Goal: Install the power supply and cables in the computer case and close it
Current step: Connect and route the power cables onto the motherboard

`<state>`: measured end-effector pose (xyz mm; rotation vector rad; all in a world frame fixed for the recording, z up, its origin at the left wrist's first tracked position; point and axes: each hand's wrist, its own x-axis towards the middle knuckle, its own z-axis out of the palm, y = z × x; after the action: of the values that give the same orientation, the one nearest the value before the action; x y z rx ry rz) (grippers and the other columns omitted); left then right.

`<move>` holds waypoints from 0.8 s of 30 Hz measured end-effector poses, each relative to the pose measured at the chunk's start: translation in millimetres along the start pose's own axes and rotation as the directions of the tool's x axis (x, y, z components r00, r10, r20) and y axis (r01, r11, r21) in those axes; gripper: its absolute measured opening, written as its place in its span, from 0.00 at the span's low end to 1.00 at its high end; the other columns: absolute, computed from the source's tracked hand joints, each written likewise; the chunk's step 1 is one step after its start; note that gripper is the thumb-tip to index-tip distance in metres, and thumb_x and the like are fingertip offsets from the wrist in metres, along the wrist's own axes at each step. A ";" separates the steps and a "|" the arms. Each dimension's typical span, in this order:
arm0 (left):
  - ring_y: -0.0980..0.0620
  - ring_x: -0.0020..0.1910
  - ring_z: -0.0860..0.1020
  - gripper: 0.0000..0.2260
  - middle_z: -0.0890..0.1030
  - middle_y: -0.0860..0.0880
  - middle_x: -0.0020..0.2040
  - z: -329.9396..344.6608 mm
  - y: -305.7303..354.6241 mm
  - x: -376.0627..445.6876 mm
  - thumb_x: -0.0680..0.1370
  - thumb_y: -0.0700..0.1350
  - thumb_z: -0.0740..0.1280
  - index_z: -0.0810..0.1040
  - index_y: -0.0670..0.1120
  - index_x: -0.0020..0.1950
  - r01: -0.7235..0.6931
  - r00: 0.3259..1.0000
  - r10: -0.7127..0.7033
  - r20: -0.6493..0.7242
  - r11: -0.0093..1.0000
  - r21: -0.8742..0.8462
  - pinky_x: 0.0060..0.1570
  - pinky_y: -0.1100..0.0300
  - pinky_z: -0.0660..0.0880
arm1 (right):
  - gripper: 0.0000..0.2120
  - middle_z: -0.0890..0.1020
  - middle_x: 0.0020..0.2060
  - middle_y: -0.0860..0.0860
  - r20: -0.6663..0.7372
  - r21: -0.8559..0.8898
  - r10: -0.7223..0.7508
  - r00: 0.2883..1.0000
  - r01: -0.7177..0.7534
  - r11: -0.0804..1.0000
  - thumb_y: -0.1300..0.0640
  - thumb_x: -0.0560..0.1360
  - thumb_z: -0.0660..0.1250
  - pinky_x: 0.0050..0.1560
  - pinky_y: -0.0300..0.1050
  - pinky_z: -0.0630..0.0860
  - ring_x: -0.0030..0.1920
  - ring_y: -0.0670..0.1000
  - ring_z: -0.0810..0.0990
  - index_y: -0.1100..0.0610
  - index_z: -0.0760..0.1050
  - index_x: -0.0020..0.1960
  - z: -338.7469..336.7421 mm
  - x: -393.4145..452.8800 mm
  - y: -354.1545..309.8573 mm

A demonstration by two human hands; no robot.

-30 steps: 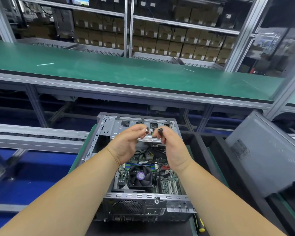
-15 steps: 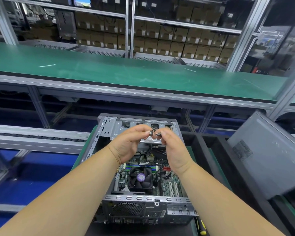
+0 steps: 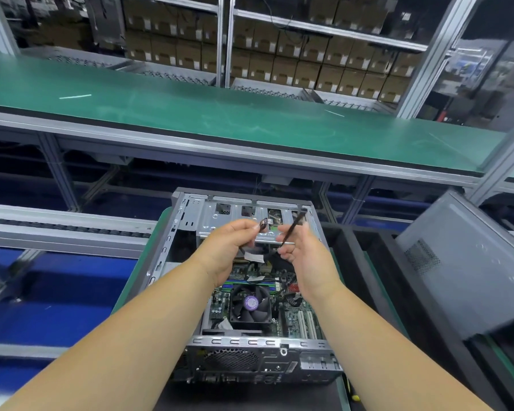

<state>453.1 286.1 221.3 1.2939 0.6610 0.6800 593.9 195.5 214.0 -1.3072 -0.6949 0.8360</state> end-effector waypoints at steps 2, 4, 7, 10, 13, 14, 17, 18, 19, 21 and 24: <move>0.53 0.39 0.74 0.06 0.77 0.52 0.34 -3.6 -6.1 -0.4 0.78 0.44 0.67 0.82 0.50 0.42 0.048 0.999 -0.048 -0.003 0.999 -0.007 0.50 0.55 0.67 | 0.14 0.82 0.54 0.51 -0.062 -0.005 0.019 0.998 -0.019 1.000 0.51 0.84 0.56 0.57 0.45 0.75 0.48 0.48 0.83 0.54 0.74 0.65 2.9 -3.5 7.8; 0.51 0.40 0.79 0.04 0.82 0.50 0.36 -5.6 -10.4 -2.2 0.78 0.42 0.68 0.82 0.48 0.45 0.108 0.994 -0.106 0.038 0.992 -0.069 0.48 0.57 0.72 | 0.13 0.78 0.58 0.51 -0.149 0.020 0.033 0.988 -0.030 0.999 0.56 0.83 0.60 0.62 0.45 0.75 0.54 0.48 0.83 0.53 0.69 0.66 8.3 -10.4 13.9; 0.52 0.41 0.83 0.04 0.85 0.47 0.43 -4.6 -13.1 -7.0 0.78 0.40 0.68 0.81 0.44 0.50 0.183 0.979 -0.171 0.108 0.976 -0.117 0.43 0.62 0.79 | 0.09 0.81 0.55 0.56 -0.217 0.034 0.086 0.972 -0.080 0.996 0.58 0.81 0.64 0.56 0.46 0.78 0.54 0.54 0.83 0.57 0.73 0.61 21.1 -22.1 15.5; 0.53 0.42 0.84 0.05 0.86 0.47 0.43 -0.1 -10.6 -13.3 0.78 0.38 0.68 0.82 0.43 0.51 0.180 0.973 -0.166 0.159 0.980 -0.079 0.39 0.65 0.79 | 0.08 0.86 0.47 0.56 -0.133 -0.029 0.091 0.987 -0.096 0.995 0.57 0.79 0.66 0.46 0.41 0.78 0.48 0.53 0.85 0.58 0.81 0.54 32.4 -36.8 14.5; 0.52 0.47 0.84 0.08 0.86 0.48 0.46 1.1 -6.6 -18.4 0.77 0.37 0.67 0.84 0.47 0.52 0.102 0.977 -0.107 0.183 0.994 0.041 0.47 0.62 0.79 | 0.07 0.87 0.43 0.52 -0.164 0.005 0.104 0.981 -0.104 0.995 0.56 0.79 0.66 0.48 0.43 0.75 0.42 0.46 0.85 0.55 0.83 0.52 32.8 -45.6 15.0; 0.51 0.50 0.84 0.09 0.86 0.48 0.48 1.6 -5.3 -20.3 0.77 0.37 0.67 0.83 0.46 0.54 0.078 0.976 -0.091 0.198 0.994 0.074 0.52 0.60 0.78 | 0.07 0.87 0.43 0.51 -0.174 0.033 0.118 0.978 -0.114 0.993 0.55 0.79 0.66 0.49 0.43 0.74 0.41 0.45 0.84 0.54 0.84 0.51 31.4 -47.0 14.5; 0.54 0.51 0.83 0.12 0.86 0.51 0.48 5.1 -2.3 -25.0 0.76 0.37 0.70 0.83 0.48 0.57 0.038 0.983 -0.067 0.172 0.986 0.164 0.59 0.58 0.76 | 0.08 0.86 0.46 0.53 -0.160 0.150 0.131 0.978 -0.107 0.983 0.57 0.79 0.67 0.49 0.43 0.74 0.43 0.48 0.83 0.55 0.83 0.54 26.3 -49.1 13.8; 0.54 0.50 0.83 0.12 0.86 0.51 0.47 6.8 -2.1 -26.1 0.75 0.37 0.71 0.84 0.49 0.57 0.022 0.987 -0.055 0.153 0.978 0.209 0.59 0.57 0.76 | 0.09 0.86 0.48 0.54 -0.146 0.190 0.120 0.982 -0.092 0.977 0.58 0.79 0.67 0.48 0.42 0.75 0.45 0.49 0.83 0.55 0.83 0.56 25.0 -49.8 13.6; 0.54 0.49 0.83 0.12 0.86 0.51 0.46 8.8 -1.7 -27.1 0.74 0.38 0.73 0.84 0.50 0.56 0.010 0.989 -0.047 0.143 0.968 0.251 0.58 0.57 0.77 | 0.10 0.86 0.50 0.55 -0.133 0.222 0.109 0.985 -0.077 0.972 0.58 0.79 0.66 0.48 0.41 0.76 0.47 0.50 0.83 0.55 0.82 0.58 23.5 -50.3 14.0; 0.53 0.47 0.84 0.10 0.86 0.51 0.44 12.9 -1.6 -27.9 0.73 0.40 0.74 0.85 0.52 0.52 -0.010 0.990 -0.038 0.138 0.944 0.331 0.56 0.56 0.78 | 0.11 0.85 0.53 0.57 -0.123 0.258 0.097 0.988 -0.062 0.964 0.59 0.80 0.65 0.48 0.40 0.78 0.52 0.52 0.84 0.56 0.81 0.60 20.3 -51.0 15.8; 0.54 0.43 0.83 0.04 0.85 0.52 0.41 17.5 -4.2 -25.9 0.72 0.46 0.75 0.85 0.53 0.45 -0.019 0.995 -0.023 0.094 0.906 0.423 0.49 0.57 0.78 | 0.11 0.85 0.52 0.56 -0.137 0.210 0.089 0.987 -0.059 0.976 0.58 0.81 0.63 0.48 0.41 0.78 0.51 0.51 0.84 0.57 0.81 0.59 14.2 -50.1 20.3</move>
<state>450.3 254.7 221.3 1.7167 0.7559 0.4790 552.4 162.1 197.1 -1.1990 -0.4341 0.8397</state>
